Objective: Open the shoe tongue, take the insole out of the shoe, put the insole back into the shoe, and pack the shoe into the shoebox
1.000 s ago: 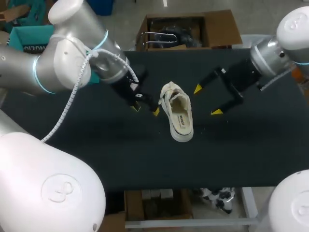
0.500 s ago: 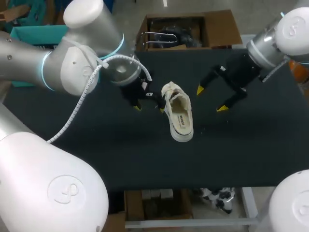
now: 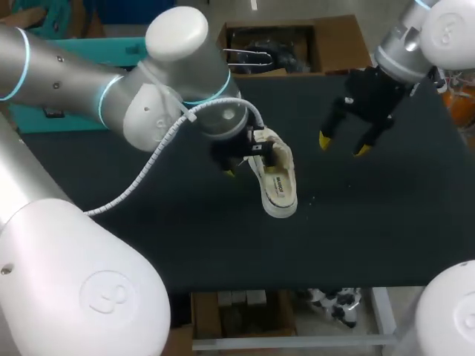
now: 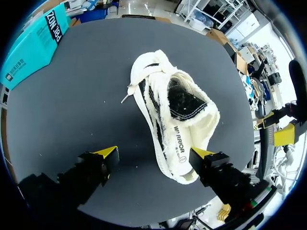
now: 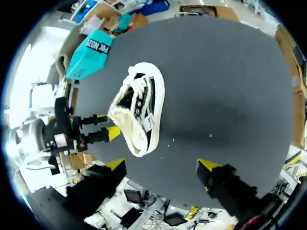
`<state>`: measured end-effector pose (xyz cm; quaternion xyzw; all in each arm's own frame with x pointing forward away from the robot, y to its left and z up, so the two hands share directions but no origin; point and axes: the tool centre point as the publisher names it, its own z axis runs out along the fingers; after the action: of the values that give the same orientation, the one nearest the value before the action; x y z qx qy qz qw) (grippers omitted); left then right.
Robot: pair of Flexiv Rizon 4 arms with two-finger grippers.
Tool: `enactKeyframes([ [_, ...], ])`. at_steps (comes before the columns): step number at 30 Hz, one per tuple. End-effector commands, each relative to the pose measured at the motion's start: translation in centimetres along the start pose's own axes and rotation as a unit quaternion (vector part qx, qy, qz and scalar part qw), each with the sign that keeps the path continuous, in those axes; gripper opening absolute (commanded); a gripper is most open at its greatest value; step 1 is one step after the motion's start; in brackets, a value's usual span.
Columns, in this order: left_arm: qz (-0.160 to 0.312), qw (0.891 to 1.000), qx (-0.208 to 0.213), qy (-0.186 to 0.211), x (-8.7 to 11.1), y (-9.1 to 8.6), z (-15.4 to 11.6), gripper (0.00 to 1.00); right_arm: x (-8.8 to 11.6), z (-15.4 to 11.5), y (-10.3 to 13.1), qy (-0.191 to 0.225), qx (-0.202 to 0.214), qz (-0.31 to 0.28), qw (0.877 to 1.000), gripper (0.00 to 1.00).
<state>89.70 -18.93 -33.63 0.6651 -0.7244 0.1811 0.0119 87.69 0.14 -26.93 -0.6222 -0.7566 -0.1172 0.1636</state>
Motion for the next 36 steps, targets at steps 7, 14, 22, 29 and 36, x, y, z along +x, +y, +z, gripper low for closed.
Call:
enactKeyframes([
  [7, -0.043, 0.996, 0.0, -0.075, 0.6, -1.3, 2.1, 1.0, -2.5, -0.3, -1.9, -0.101, -0.039, -0.164, 0.98, 1.0],
  [14, -0.068, 0.995, 0.0, -0.078, 1.0, -1.8, 2.5, 0.76, -4.9, -0.8, -3.1, -0.106, -0.062, -0.209, 0.97, 1.0],
  [22, -0.096, 0.991, 0.005, -0.091, 0.9, -2.7, 3.1, 0.02, -5.8, -0.9, -3.9, -0.151, -0.065, -0.253, 0.953, 1.0],
  [29, -0.102, 0.991, 0.006, -0.089, 0.7, -3.0, 3.0, 0.0, -6.1, -0.6, -4.6, -0.165, -0.064, -0.268, 0.947, 1.0],
  [36, -0.033, 0.998, 0.032, -0.046, 0.5, -2.4, 2.0, 0.0, -6.1, -0.6, -4.6, -0.165, -0.064, -0.268, 0.947, 1.0],
])
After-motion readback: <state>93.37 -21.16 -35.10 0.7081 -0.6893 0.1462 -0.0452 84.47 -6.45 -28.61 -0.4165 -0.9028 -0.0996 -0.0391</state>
